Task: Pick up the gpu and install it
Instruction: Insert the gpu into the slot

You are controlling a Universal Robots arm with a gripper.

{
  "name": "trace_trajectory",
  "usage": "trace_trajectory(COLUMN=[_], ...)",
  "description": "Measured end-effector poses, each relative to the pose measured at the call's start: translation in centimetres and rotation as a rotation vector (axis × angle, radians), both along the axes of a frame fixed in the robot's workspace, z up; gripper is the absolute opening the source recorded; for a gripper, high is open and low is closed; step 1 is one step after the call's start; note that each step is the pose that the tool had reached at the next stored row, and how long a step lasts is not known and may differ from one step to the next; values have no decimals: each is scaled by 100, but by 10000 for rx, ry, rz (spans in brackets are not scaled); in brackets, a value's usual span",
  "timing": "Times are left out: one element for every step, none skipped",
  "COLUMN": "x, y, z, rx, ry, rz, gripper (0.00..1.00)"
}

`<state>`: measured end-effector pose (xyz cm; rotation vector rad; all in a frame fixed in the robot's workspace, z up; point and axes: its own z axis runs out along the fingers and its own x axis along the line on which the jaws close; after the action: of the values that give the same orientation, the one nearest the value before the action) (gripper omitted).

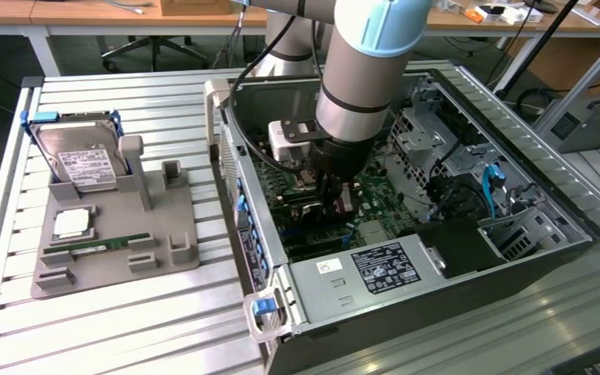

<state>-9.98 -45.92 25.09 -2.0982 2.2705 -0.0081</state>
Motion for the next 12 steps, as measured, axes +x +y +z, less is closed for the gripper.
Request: trace_trajectory(x=[0, 0, 0, 0, 0, 0, 0, 0, -1, -6, -13, -13], y=[0, 0, 0, 0, 0, 0, 0, 0, 0, 0, 0, 0], z=[0, 0, 0, 0, 0, 0, 0, 0, 0, 0, -3, -4], rx=[0, 0, 0, 0, 0, 0, -1, 0, -1, -4, -1, -2], ry=[0, 0, 0, 0, 0, 0, 0, 0, 0, -3, -3, -3], rz=[0, 0, 0, 0, 0, 0, 1, 1, 1, 2, 2, 4], gripper=[27, 27, 27, 27, 27, 27, 27, 27, 27, 27, 27, 27])
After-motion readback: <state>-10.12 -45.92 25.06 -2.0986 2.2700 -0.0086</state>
